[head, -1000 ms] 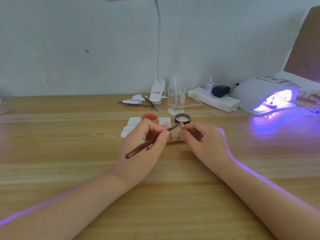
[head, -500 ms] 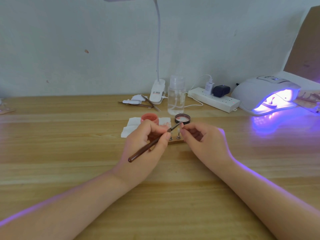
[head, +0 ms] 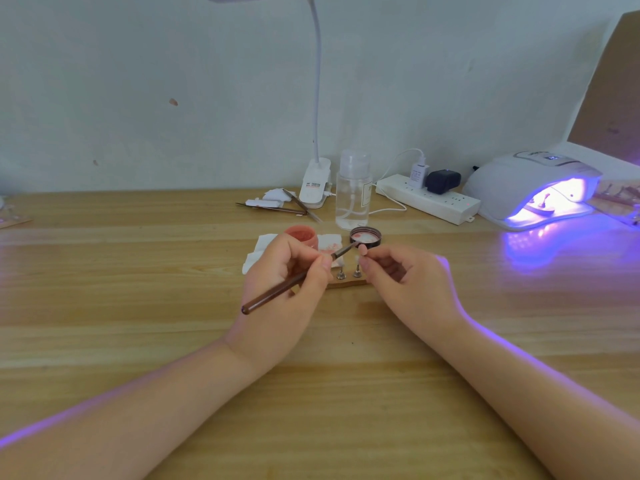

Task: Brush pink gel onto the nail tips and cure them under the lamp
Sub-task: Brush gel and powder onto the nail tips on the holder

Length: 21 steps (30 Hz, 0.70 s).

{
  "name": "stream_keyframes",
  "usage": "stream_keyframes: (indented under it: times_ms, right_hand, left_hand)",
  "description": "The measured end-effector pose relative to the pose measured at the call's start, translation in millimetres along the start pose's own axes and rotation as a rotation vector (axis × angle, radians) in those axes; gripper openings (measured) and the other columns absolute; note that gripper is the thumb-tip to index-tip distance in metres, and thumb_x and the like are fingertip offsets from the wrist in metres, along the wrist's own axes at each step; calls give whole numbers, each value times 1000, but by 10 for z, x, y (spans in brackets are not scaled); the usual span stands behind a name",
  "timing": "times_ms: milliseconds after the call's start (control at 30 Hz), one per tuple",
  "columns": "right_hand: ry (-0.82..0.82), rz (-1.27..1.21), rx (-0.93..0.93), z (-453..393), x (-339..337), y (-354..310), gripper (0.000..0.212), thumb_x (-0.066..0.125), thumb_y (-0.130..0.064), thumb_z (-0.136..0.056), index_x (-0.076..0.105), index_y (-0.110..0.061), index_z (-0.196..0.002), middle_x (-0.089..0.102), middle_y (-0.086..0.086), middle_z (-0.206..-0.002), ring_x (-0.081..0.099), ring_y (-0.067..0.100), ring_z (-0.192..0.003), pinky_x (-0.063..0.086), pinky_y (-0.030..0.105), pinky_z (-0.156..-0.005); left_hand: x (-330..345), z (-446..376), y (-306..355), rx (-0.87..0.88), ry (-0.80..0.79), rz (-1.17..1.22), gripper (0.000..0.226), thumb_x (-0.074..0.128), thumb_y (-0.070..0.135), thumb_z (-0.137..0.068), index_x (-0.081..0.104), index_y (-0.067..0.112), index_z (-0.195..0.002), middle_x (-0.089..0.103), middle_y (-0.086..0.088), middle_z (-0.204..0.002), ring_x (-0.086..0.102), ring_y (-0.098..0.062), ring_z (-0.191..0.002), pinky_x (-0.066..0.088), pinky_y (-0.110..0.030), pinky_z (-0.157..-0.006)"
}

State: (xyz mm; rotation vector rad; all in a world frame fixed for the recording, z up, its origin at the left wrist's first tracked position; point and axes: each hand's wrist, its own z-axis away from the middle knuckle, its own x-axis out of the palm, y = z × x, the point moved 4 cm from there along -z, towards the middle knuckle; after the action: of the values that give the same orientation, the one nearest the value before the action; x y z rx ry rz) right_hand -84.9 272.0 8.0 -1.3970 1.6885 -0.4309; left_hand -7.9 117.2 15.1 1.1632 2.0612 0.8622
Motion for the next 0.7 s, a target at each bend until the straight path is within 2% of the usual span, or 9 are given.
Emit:
stream_keyframes:
  times_ms: [133, 233, 333, 400, 567, 633, 700]
  right_hand:
    - [-3, -2, -11, 1, 0, -1, 6, 69, -10, -85, 74, -13, -86, 67, -11, -66, 60, -2, -62, 46, 7, -62]
    - [-4, 0, -14, 0, -3, 8, 8, 68, -7, -84, 74, -13, -85, 65, -14, -64, 59, -6, -61, 44, 5, -61]
    - [-2, 8, -15, -1, 1, 8, 7, 69, -9, -84, 74, -15, -84, 64, -17, -61, 58, -7, -60, 44, 4, -61]
    - [3, -2, -13, -2, 2, 12, 8, 69, -10, -84, 74, -16, -83, 63, -18, -60, 58, -7, -59, 43, 4, -61]
    - [0, -14, -4, 2, 3, 16, 8, 69, -11, -84, 74, -18, -84, 65, -16, -62, 60, -5, -61, 46, 7, -63]
    - [5, -19, -5, 1, 3, 10, 9, 69, -11, -84, 74, -18, -84, 65, -16, -62, 59, -5, -60, 46, 8, -63]
    - [9, -22, -5, -2, 5, 10, 8, 69, -11, -84, 74, -17, -83, 65, -15, -61, 59, -5, -59, 46, 7, -62]
  left_hand:
    - [23, 14, 3, 2, -45, -19, 15, 62, 17, -89, 56, 21, -76, 67, 8, -74, 60, 7, -85, 43, -7, -76]
    - [14, 27, 28, 24, -74, 12, 11, 58, 19, -85, 55, 17, -74, 65, 1, -71, 58, 3, -72, 44, -11, -75]
    - [-7, 24, 29, 29, -59, 35, 11, 59, 21, -85, 56, 23, -74, 64, 2, -72, 60, -9, -83, 45, -18, -78]
    - [-10, 17, 19, 27, -41, 34, 14, 57, 20, -86, 55, 27, -74, 65, 7, -73, 59, -11, -90, 45, -18, -79]
    - [18, -13, -13, -5, -45, 43, 9, 62, 20, -85, 58, 27, -82, 69, 20, -96, 57, 0, -113, 43, -9, -84]
    - [36, -4, -11, 10, -82, 29, 15, 65, 11, -88, 58, 24, -84, 67, 27, -94, 58, 9, -108, 42, -6, -83]
    - [48, 16, 6, 33, -113, -4, 20, 64, 3, -87, 58, 21, -83, 66, 29, -84, 60, 15, -89, 41, -2, -76]
